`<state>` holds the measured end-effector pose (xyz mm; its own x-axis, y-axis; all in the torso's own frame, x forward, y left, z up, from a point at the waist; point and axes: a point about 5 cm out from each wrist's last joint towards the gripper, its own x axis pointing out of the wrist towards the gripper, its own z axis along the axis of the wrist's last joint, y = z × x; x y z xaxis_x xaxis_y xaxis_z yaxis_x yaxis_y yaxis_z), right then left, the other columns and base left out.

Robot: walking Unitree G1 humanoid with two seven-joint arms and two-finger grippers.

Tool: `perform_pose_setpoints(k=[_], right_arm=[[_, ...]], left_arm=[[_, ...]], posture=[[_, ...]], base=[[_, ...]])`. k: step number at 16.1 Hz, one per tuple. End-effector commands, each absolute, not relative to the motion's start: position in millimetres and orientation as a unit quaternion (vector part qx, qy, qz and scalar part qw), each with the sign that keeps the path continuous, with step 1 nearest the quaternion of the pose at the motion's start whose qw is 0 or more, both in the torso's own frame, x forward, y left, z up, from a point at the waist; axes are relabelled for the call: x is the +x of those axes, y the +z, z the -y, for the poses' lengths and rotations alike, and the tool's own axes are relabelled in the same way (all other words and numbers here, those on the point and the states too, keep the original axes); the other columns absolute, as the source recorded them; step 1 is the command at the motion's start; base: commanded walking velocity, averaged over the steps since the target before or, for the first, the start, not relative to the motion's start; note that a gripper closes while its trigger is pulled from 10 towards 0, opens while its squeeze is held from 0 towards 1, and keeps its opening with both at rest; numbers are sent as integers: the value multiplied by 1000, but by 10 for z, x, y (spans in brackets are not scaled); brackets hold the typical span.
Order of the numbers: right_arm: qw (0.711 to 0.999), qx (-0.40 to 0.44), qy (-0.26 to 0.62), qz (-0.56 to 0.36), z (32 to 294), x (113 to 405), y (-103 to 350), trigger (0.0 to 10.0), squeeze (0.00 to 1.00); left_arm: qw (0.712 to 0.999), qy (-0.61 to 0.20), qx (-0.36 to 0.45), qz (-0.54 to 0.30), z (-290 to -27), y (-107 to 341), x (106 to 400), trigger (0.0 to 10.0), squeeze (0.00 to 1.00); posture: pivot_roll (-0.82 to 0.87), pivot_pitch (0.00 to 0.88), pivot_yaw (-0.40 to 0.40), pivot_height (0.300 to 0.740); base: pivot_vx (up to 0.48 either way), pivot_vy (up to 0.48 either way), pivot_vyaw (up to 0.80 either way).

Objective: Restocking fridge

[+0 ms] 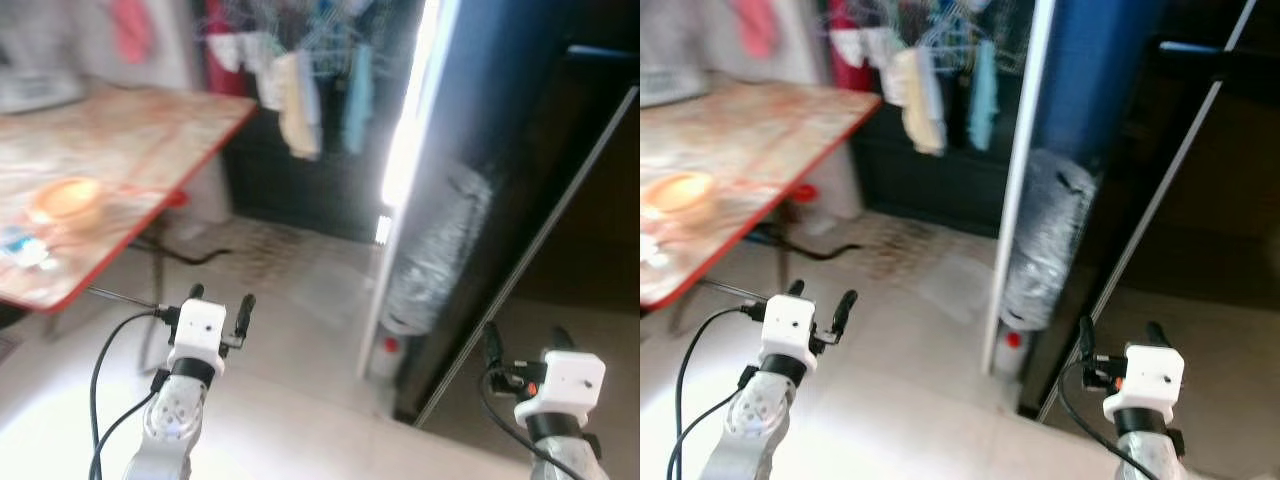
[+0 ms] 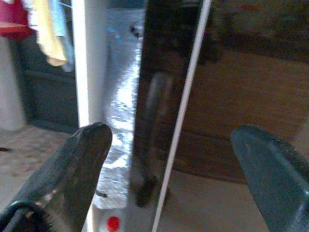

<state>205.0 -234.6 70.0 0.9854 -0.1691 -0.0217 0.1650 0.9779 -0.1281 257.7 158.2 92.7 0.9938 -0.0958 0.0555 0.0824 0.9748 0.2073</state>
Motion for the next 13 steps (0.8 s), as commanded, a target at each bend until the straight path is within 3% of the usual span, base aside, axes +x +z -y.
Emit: perform_pose_setpoints(k=[1,13], right_arm=[[995,-64,-76,-16,2328,2091,718,10000,0],[993,-86,-71,-25,2510,2240,733,10000,0]], left_arm=[[992,-37,117,34,-1620,922,2561,10000,0],[992,-17,117,45,-1583,946,2583,10000,0]], posture=[[-151,0,-34,722],[-123,0,-71,722]], base=[[0,0,800],[0,0,800]])
